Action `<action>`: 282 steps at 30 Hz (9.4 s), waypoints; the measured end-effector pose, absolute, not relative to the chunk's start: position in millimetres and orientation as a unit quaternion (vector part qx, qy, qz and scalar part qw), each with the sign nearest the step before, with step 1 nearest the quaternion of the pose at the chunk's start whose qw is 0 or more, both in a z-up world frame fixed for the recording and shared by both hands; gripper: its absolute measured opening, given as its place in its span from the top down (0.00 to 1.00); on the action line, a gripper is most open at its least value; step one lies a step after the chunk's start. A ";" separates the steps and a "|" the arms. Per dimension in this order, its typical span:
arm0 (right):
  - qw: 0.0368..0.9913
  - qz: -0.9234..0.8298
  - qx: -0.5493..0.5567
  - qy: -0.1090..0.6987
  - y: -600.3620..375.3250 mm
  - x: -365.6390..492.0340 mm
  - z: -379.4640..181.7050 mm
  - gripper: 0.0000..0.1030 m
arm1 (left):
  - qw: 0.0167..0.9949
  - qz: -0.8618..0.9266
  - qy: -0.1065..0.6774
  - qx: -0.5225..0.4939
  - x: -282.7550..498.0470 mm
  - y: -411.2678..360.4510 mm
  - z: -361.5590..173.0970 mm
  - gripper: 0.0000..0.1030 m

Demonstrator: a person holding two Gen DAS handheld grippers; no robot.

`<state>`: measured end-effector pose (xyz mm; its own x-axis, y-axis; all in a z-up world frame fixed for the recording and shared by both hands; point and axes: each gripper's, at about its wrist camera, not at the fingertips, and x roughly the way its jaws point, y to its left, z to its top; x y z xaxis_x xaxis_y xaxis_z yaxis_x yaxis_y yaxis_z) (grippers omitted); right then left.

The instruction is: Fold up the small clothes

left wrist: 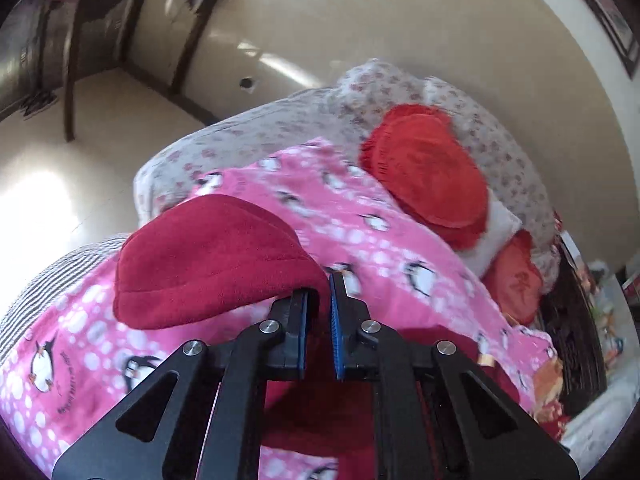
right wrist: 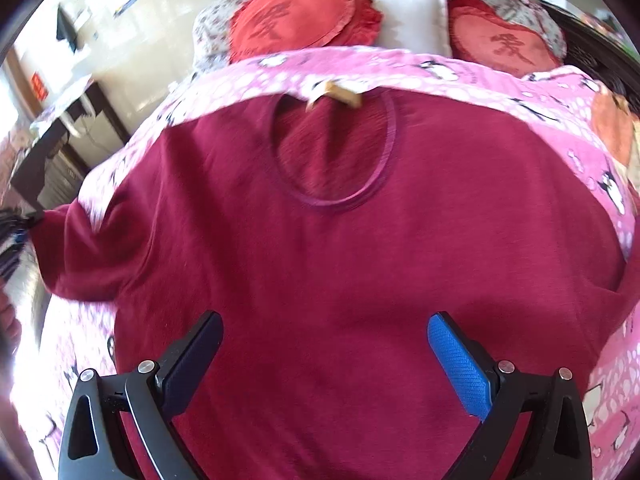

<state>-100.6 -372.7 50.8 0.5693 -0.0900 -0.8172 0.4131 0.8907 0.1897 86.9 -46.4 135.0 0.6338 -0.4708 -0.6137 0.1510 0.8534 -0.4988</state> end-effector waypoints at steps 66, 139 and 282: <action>0.882 -0.195 0.245 0.352 -502.9 -186.4 99.4 0.31 | 0.854 -0.219 0.466 0.068 -4.5 -165.9 28.7 0.36; 0.891 0.208 -0.045 0.401 -287.9 47.8 84.0 0.96 | 0.866 -0.195 0.459 0.018 -3.2 -115.4 23.9 0.36; 0.919 0.175 0.131 0.327 -361.3 -48.6 109.6 0.84 | 0.871 -0.218 0.438 -0.048 7.7 -127.3 101.3 0.36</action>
<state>-48.6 -361.3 109.6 0.7248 0.4071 -0.5559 -0.2353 0.9045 0.3556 7.7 -127.3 101.3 0.5203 -0.4223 -0.7423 0.3385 0.9000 -0.2747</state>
